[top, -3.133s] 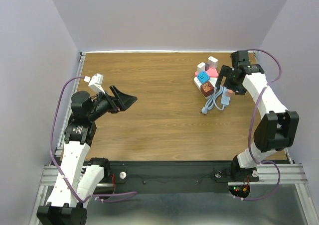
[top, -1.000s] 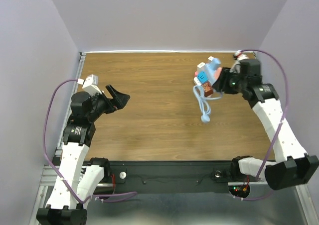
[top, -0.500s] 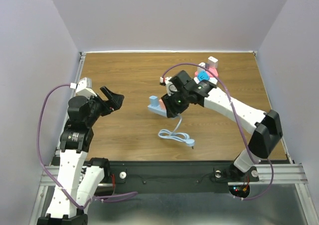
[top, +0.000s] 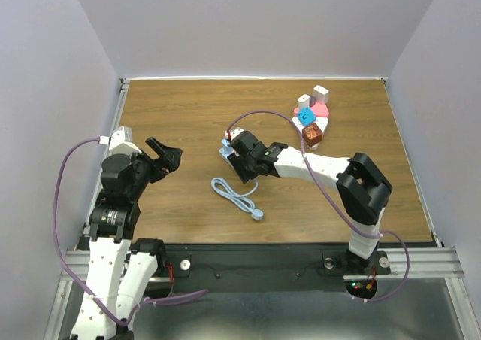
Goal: Pull the plug off the socket
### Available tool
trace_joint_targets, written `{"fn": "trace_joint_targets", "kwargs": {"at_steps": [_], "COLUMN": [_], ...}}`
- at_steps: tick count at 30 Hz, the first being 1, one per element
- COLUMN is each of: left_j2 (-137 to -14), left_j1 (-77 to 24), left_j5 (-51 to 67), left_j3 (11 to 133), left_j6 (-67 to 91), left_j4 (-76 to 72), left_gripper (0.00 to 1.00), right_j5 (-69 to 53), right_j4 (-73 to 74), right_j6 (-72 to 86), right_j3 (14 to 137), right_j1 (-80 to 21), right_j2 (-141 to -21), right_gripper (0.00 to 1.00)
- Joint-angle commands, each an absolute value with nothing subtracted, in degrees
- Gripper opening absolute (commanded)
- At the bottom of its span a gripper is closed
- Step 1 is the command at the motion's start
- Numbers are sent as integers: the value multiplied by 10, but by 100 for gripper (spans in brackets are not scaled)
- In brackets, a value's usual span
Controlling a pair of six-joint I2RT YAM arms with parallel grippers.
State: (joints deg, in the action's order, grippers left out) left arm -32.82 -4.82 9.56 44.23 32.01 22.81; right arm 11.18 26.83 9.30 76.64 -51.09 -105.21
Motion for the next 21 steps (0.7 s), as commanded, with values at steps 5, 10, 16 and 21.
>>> {"fn": "trace_joint_targets", "kwargs": {"at_steps": [5,10,16,21], "left_j2": [-325,-343,-357,-370], "left_j1": [-51,-51,-51,-51], "left_j5": [90,115,144,164], "left_j3": [408,378,360,338], "left_j6": [342,357,357,358], "left_j4": [198,170,142,112], "left_gripper": [96,95,95,95], "right_j5": [178,156,92,92], "right_j4": [168,168,173,180], "right_j6": [144,150,154,145], "right_j3": [776,776,745,752], "right_j1": [-516,-516,-516,-515], "right_j2": [-1125,-1140,-1087,-1068], "right_gripper": [0,17,80,89]}}
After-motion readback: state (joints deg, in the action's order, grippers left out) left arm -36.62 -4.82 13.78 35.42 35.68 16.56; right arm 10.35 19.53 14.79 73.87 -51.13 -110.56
